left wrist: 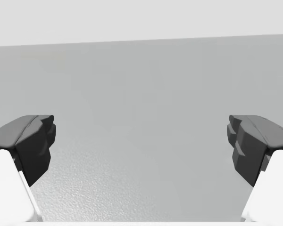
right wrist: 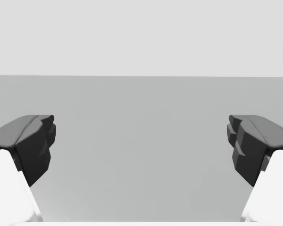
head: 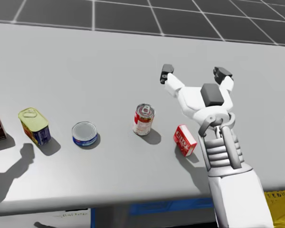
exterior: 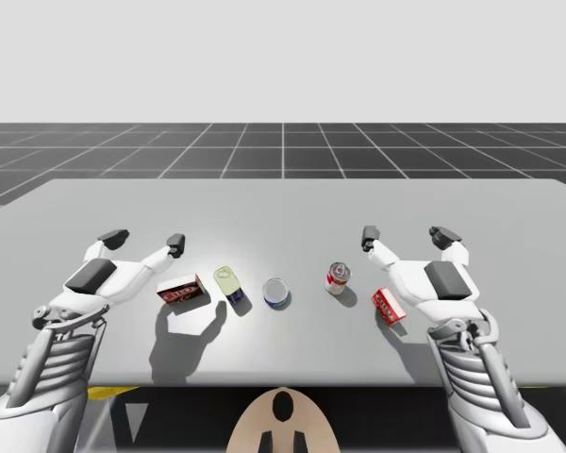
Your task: Pick up the gelatin box and lift it.
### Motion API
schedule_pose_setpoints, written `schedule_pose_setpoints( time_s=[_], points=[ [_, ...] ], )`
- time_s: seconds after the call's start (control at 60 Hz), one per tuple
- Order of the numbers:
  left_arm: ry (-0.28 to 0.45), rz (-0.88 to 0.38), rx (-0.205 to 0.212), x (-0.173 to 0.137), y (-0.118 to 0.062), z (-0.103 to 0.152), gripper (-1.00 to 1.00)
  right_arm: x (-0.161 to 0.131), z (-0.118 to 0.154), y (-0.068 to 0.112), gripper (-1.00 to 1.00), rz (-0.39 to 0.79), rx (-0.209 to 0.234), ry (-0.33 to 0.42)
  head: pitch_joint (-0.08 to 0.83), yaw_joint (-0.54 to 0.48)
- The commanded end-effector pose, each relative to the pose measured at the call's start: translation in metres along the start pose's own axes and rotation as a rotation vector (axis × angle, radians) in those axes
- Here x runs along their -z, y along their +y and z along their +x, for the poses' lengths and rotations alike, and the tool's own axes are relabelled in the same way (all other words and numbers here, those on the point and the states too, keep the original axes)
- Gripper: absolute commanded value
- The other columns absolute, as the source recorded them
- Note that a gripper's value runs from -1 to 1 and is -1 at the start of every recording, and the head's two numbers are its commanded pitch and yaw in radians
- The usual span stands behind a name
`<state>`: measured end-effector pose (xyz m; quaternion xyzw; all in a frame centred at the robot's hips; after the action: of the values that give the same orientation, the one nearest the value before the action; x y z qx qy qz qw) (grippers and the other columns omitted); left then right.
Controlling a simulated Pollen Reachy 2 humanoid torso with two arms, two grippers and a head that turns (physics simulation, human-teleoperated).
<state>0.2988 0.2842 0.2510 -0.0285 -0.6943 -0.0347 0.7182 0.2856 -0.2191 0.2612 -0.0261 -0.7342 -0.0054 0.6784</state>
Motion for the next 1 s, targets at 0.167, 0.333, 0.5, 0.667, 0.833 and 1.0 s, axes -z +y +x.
schedule_pose_setpoints(
  time_s=[0.167, 0.333, 0.5, 0.667, 0.833, 1.0],
  points=[
    [0.0, -0.009, -0.006, 0.001, -0.001, 0.0, -1.0, 0.0, -0.002, 0.004, -1.0, 0.005, 0.017, 0.007, 0.755, -0.39],
    [0.002, -0.009, -0.009, 0.001, -0.002, 0.0, -1.0, -0.002, 0.0, 0.006, -1.0, 0.025, 0.036, 0.012, 0.756, -0.42],
    [0.004, -0.006, -0.015, 0.0, -0.002, 0.001, -1.0, -0.024, 0.013, 0.003, -1.0, 0.066, 0.085, 0.025, 0.744, -0.41],
    [0.004, -0.006, -0.016, 0.0, -0.002, 0.001, -1.0, -0.062, 0.009, -0.01, -1.0, 0.093, 0.091, 0.036, 0.745, -0.41],
    [0.005, -0.007, -0.016, 0.001, -0.002, 0.0, -1.0, -0.089, -0.009, -0.023, -1.0, 0.122, 0.088, 0.055, 0.746, -0.41],
    [0.006, -0.008, -0.015, 0.001, -0.002, 0.0, -1.0, -0.105, -0.037, -0.034, -1.0, 0.159, 0.026, 0.063, 0.75, -0.42]
  ],
)
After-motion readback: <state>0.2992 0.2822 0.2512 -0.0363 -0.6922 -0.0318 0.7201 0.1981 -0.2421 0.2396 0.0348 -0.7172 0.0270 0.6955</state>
